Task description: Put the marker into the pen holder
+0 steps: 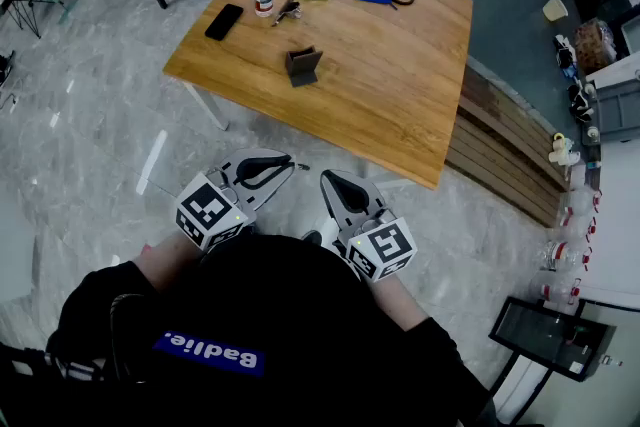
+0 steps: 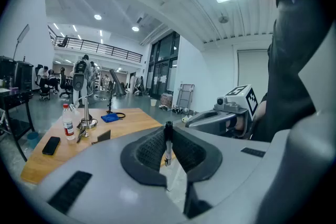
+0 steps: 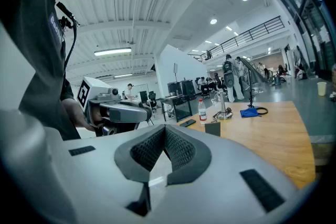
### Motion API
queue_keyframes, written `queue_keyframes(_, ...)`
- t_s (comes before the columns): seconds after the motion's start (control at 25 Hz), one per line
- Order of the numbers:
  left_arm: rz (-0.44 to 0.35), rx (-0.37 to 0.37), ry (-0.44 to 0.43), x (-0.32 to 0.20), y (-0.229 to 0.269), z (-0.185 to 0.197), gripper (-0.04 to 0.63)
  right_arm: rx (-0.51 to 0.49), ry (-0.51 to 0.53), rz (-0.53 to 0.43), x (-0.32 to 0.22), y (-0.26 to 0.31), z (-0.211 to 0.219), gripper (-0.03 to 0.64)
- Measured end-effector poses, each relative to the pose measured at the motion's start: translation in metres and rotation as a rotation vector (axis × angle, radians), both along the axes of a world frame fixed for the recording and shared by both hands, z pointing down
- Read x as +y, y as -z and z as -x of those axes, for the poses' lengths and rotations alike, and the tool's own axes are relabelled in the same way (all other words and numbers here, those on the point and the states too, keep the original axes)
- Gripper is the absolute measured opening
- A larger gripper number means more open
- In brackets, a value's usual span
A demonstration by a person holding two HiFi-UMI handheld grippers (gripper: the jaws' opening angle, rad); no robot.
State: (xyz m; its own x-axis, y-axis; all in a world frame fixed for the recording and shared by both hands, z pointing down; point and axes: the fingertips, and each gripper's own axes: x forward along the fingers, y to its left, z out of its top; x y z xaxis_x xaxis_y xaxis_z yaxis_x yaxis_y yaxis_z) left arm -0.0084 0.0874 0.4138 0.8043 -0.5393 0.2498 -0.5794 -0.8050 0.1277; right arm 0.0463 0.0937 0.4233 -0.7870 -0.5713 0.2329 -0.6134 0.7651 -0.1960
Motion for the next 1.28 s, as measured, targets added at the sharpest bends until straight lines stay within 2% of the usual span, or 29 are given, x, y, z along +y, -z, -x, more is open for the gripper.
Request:
queue_keyframes(0.52, -0.001, -0.014, 0.019, -0.014, -0.007, -0.005, 0.044, -0.012, 0.02, 0.002, -0.011, -0.004, -0.006, 0.006)
queue_keyframes(0.68, -0.008, -0.031, 0.077, -0.029, -0.008, 0.0, 0.044, -0.036, 0.039, 0.002, -0.014, -0.004, -0.015, 0.006)
queue_keyframes(0.88, -0.084, -0.032, 0.189, -0.073, 0.009, 0.016, 0.044, -0.038, 0.042, 0.03, -0.025, -0.018, -0.038, 0.006)
queue_keyframes(1.0, -0.113, -0.036, 0.226, -0.105, 0.019, 0.027, 0.044, -0.036, 0.028, 0.049, -0.037, -0.023, -0.043, 0.006)
queue_keyframes(1.16, -0.15, -0.033, 0.219, -0.156, 0.027, 0.041, 0.044, -0.016, -0.002, 0.058, -0.075, -0.027, -0.035, 0.006)
queue_keyframes(1.28, -0.148, -0.017, 0.184, -0.191, 0.026, 0.048, 0.044, -0.006, -0.03, 0.059, -0.104, -0.025, -0.023, 0.006)
